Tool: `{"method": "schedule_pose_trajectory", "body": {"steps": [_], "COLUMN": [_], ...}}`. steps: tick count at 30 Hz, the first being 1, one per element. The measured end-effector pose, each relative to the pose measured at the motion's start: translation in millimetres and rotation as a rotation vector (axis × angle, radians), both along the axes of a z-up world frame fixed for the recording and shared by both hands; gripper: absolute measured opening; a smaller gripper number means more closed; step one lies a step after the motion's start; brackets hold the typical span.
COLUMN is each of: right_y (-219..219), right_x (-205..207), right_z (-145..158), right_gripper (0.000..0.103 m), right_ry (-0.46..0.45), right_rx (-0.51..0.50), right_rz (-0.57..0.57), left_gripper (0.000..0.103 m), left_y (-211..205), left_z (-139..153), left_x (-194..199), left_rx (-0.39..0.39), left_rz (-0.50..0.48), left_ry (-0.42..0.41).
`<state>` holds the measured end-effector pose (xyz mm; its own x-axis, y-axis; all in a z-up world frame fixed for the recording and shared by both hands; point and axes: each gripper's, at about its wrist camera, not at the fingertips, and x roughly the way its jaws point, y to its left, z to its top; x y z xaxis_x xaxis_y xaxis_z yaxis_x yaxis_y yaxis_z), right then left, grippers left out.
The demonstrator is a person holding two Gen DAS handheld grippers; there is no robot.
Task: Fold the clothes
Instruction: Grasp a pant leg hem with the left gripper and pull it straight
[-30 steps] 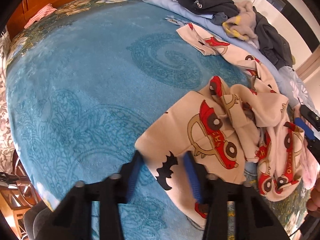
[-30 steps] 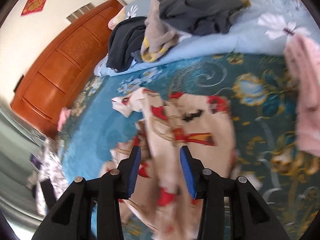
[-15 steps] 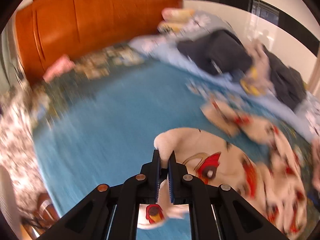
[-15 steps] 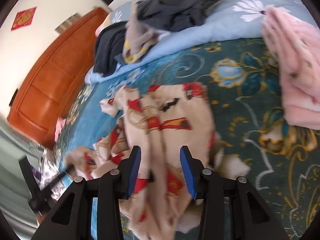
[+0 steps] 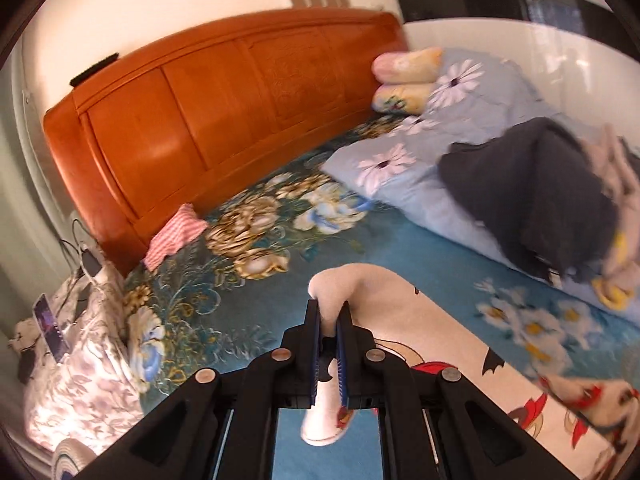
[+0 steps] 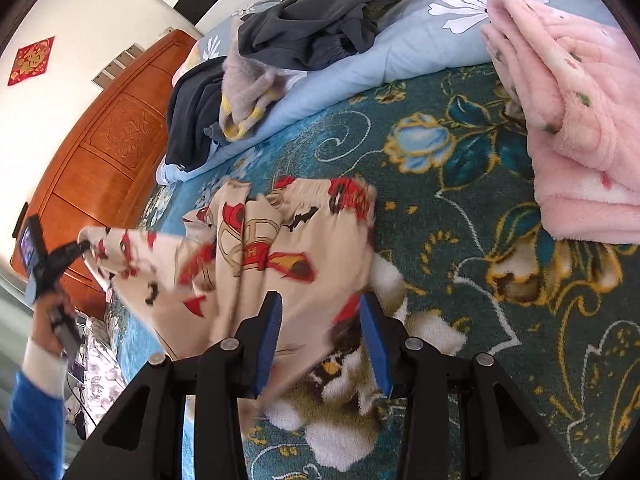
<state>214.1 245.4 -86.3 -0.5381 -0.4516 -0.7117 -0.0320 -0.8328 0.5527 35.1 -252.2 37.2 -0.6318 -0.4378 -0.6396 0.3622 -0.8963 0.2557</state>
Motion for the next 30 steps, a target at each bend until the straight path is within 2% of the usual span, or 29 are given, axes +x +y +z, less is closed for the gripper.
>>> {"method": "schedule_pose_trajectory", "body": {"steps": [5,9,13,15,17,20,23,29,30], "right_y": [-4.3,-19.2,-37.2,-46.1,-53.2,-66.5,-76.7,-84.8,-86.8], "right_x": [0.3,-5.3,-21.1,-31.8,-41.8,-60.9,-77.1,-100.1,-101.7], "right_z": [3.8,5.6,6.5,7.6,8.5,4.5,-0.2,-11.8,-12.0], "right_gripper": [0.042,0.042,0.042,0.042,0.042,0.042,0.042,0.041,0.035], "right_ry": [0.009,0.018,0.019,0.023,0.035,0.023,0.014,-0.038,-0.044], "right_rx": [0.016,0.017,-0.003,-0.022,-0.042,-0.064,-0.045,-0.056,-0.055], "right_rz": [0.012,0.054,0.091,0.101,0.103,0.102,0.084,0.046,0.045], "left_gripper": [0.008,0.011,0.014,0.026,0.065,0.067,0.068,0.068,0.068], "left_y": [-2.6,11.4,26.0,31.8,34.8,37.5,37.0,21.2,16.8], "left_z": [-25.6,-49.9,-60.6,-63.4,-66.4,-67.8,-69.0,-79.6,-80.9], "left_x": [-26.3,-28.4,-20.9,-11.4,0.5,24.4,60.8,129.8,139.9], "left_rx": [0.034,0.079,0.107,0.136,0.189,0.224,0.28,0.501,0.531], "left_rz": [-0.002,-0.077,-0.155,-0.198,-0.234,-0.26,-0.258,-0.22,-0.209], "left_ry": [-0.109,-0.175,-0.226,-0.255,-0.288,-0.284,-0.265,-0.24,-0.231]}}
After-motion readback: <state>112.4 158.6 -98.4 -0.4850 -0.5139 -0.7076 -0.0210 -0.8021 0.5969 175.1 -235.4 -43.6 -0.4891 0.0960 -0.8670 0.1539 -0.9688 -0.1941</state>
